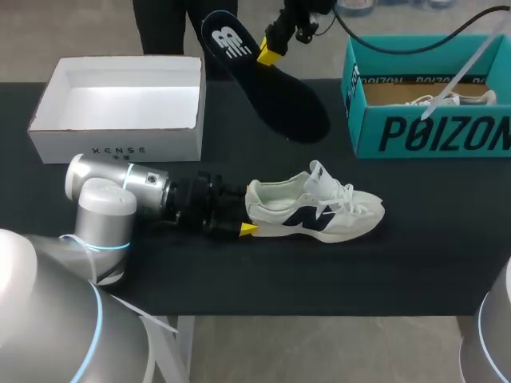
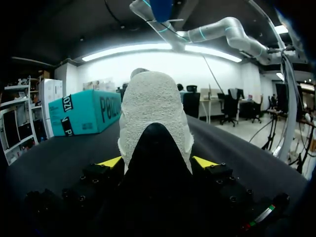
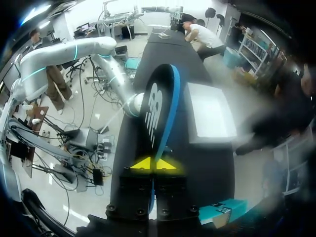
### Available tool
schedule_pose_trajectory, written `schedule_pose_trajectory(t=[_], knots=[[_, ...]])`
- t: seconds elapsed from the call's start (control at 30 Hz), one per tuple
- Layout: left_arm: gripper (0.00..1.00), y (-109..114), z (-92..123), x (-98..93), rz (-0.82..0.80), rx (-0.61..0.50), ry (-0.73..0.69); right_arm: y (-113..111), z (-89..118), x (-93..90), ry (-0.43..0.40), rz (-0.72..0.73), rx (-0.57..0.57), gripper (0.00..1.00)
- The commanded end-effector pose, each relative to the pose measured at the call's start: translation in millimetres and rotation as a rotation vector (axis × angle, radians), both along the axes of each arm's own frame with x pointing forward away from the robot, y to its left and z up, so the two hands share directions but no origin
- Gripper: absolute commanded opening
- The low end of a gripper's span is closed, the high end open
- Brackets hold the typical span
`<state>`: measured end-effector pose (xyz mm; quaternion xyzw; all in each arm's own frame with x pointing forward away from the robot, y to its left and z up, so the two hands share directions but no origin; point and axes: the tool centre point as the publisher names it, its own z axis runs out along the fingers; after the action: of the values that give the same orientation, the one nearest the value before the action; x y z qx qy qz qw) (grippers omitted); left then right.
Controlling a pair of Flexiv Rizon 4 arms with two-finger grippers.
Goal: Take the shoe out of the shoebox, open the shoe tongue, remove and reinsert the insole, then place the shoe into the shoebox
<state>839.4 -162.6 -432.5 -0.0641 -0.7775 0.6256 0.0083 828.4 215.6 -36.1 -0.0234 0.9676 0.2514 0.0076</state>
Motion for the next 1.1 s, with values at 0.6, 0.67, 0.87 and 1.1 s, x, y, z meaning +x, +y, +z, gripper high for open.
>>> schedule_pose_trajectory(t=[0.6, 0.67, 0.87, 1.1], knots=[[0.0, -2, -3, -0.4, 0.0, 0.001, 0.0, -23, 30, -26.2, 0.08, -0.094, 0.146, 0.0], [0.0, -2, -3, -0.4, 0.0, 0.001, 0.0, -26, 40, -40.9, 0.105, -0.141, 0.184, 0.0], [0.0, -2, -3, -0.4, 0.0, 0.001, 0.0, -29, 63, -84.6, 0.172, -0.272, 0.248, 0.0], [0.0, -2, -3, -0.4, 0.0, 0.001, 0.0, -52, 81, -103.8, 0.226, -0.407, 0.355, 0.0]])
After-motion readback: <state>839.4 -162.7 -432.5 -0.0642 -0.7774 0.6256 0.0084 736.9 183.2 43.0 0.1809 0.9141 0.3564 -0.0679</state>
